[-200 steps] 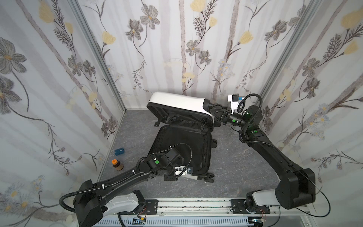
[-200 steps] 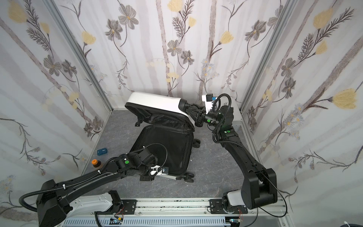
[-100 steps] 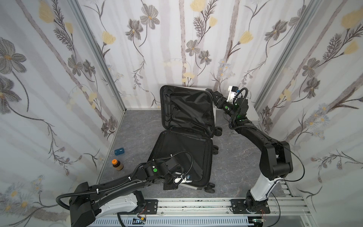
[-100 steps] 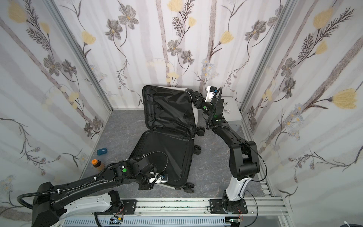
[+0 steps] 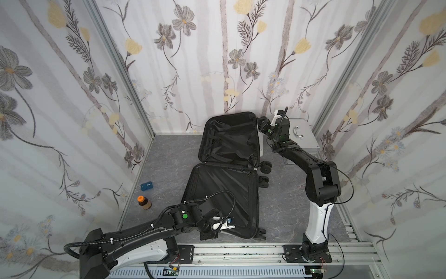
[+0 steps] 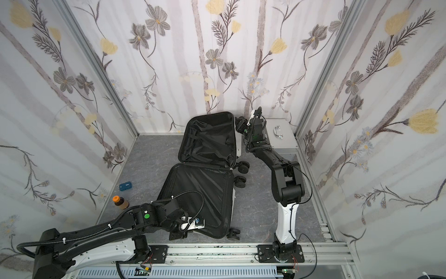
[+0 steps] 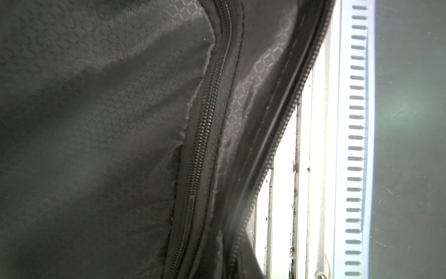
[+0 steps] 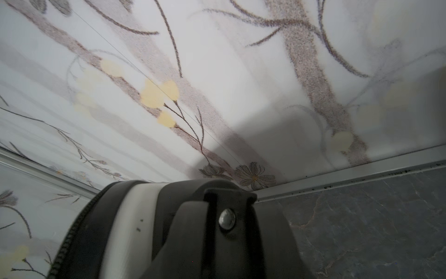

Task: Open the suitcase zippers
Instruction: Open the suitcase at the center of the board.

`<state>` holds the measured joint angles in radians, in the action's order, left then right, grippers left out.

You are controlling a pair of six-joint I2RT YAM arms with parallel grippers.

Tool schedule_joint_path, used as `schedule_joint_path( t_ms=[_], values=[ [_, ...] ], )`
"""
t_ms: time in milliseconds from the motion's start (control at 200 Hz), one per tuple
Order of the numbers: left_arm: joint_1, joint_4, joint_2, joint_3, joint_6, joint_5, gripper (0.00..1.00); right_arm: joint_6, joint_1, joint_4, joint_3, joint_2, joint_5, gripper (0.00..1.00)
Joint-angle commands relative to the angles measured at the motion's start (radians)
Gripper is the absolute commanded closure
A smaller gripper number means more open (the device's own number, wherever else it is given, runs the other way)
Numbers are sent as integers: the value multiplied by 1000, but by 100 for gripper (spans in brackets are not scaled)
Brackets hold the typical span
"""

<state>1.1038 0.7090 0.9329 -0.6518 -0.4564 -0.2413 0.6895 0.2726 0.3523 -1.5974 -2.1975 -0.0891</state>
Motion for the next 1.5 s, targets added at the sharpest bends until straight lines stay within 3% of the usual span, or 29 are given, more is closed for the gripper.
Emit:
schedule_joint_path(
  t_ms=[0,200,580,894,959,979,1069,1084,1094,1104,1124,1134,1324,1494],
  values=[
    [-2,-115,-29,8,128,29,100,-187,8,-118,-13,-24,92,86],
    [-1,-83,-39,9,136,21,100,-179,6,-139,-10,-33,89,58],
    [-1,-66,-5,-16,111,10,100,-157,-47,-79,151,153,32,33],
    [-2,-146,43,-35,88,49,97,-198,-61,-91,217,291,-4,30],
    [-1,-194,85,-50,73,75,89,-210,-61,-70,262,342,-9,30],
    [-1,-215,102,-59,73,83,80,-217,-61,-64,280,359,-10,30],
    [-1,-291,173,-109,78,85,33,-257,-62,-46,362,451,-7,28],
    [-3,-298,186,-120,83,89,21,-266,-64,-44,379,468,-3,25],
    [-2,-304,193,-125,87,92,6,-272,-64,-43,387,478,1,22],
    [-3,-309,199,-134,89,94,1,-277,-65,-43,398,491,5,17],
    [-4,-316,210,-145,91,101,0,-287,-66,-42,423,515,17,3],
    [-5,-320,214,-152,91,103,0,-290,-68,-41,435,527,21,1],
    [-106,-482,181,-166,181,249,0,-358,-130,15,689,784,99,0],
    [-353,-667,86,-95,405,602,0,-425,-213,181,1020,1009,176,0]
  ],
)
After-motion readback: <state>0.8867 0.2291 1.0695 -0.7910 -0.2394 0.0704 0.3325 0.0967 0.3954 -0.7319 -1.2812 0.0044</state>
